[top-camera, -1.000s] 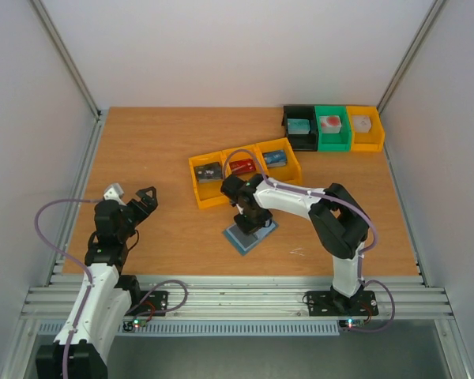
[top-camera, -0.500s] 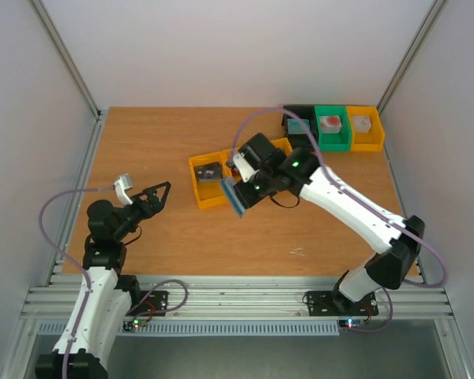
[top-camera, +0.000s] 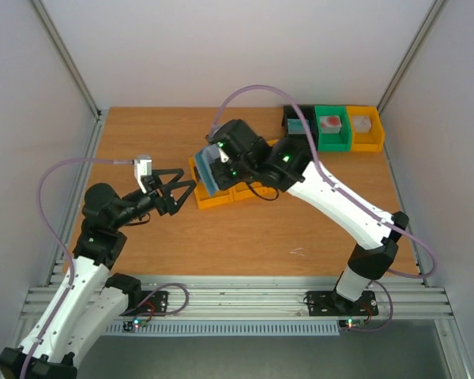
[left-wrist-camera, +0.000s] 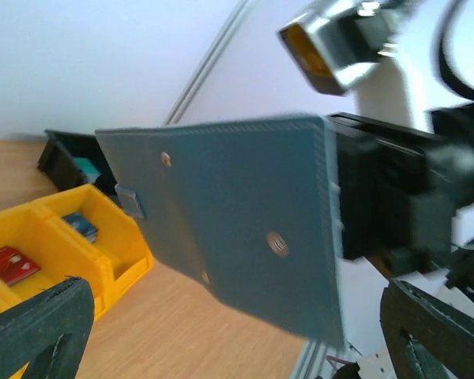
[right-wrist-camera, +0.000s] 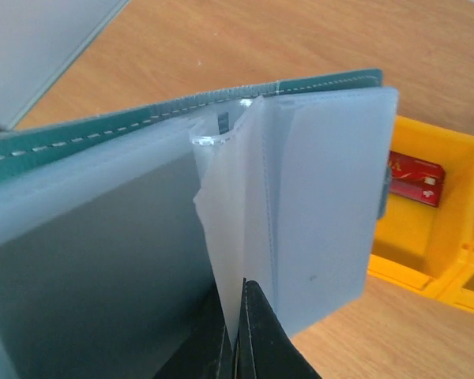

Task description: Take the credit cards out of the card holder

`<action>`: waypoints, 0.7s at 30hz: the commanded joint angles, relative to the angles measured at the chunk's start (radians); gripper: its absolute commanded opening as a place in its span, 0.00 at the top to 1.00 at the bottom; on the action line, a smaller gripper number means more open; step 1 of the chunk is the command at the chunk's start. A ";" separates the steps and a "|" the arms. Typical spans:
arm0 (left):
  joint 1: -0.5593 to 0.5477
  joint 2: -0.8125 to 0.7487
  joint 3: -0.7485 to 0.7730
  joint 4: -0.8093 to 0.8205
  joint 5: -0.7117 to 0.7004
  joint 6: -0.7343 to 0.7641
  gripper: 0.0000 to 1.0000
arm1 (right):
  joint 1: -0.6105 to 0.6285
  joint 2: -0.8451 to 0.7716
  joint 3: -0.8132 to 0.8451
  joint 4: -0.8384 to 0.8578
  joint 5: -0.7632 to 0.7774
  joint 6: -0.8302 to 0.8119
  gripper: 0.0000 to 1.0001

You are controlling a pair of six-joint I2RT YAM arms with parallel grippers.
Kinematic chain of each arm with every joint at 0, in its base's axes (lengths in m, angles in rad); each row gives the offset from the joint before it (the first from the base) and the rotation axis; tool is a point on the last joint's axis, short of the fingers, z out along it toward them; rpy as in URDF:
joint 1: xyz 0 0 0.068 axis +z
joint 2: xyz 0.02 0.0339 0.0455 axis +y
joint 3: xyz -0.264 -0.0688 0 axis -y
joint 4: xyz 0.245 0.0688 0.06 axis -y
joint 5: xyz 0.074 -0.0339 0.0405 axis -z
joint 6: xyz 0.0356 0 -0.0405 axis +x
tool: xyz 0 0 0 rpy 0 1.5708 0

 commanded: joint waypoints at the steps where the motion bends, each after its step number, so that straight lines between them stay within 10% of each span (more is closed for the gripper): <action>1: -0.022 0.037 0.022 -0.067 -0.125 0.036 0.00 | 0.066 0.041 0.065 -0.009 0.109 0.014 0.99; 21: -0.024 0.041 0.015 0.185 0.000 -0.048 0.01 | 0.122 0.164 0.248 -0.108 0.129 -0.048 0.99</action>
